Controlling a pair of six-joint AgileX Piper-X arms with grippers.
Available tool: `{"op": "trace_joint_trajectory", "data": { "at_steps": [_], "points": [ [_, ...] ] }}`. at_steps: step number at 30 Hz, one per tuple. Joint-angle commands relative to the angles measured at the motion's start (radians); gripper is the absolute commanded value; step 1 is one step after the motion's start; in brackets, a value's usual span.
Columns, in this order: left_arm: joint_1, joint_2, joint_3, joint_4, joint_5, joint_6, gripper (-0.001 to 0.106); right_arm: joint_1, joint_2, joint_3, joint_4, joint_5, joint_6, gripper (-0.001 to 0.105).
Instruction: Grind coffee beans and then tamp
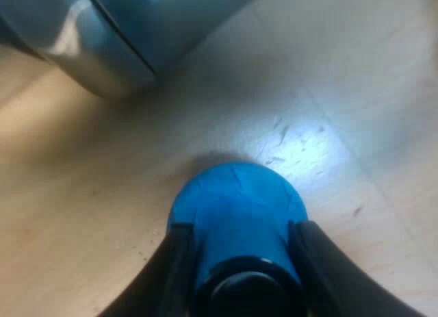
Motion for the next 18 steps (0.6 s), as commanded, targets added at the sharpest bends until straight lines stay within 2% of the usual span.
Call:
{"op": "trace_joint_trajectory", "data": {
  "at_steps": [1,7,11,14,18],
  "points": [
    [-0.001,-0.056,-0.004,0.011,0.006,0.000,0.000,-0.002,-0.040,-0.008,0.042,0.044,-0.015,0.067],
    [-0.001,-0.175,-0.004,0.025,0.018,0.000,0.000,-0.002,-0.105,0.023,0.131,0.056,-0.010,0.067],
    [-0.004,-0.231,-0.004,0.062,0.051,0.000,0.000,-0.002,-0.144,0.095,0.129,0.103,0.080,0.067],
    [-0.006,-0.251,-0.004,0.073,0.056,0.000,0.000,-0.002,-0.163,0.164,0.101,0.102,0.090,0.067],
    [-0.006,-0.254,-0.004,0.073,0.100,-0.006,0.000,-0.002,-0.167,0.251,-0.027,0.098,0.090,0.067]
  ]
}}
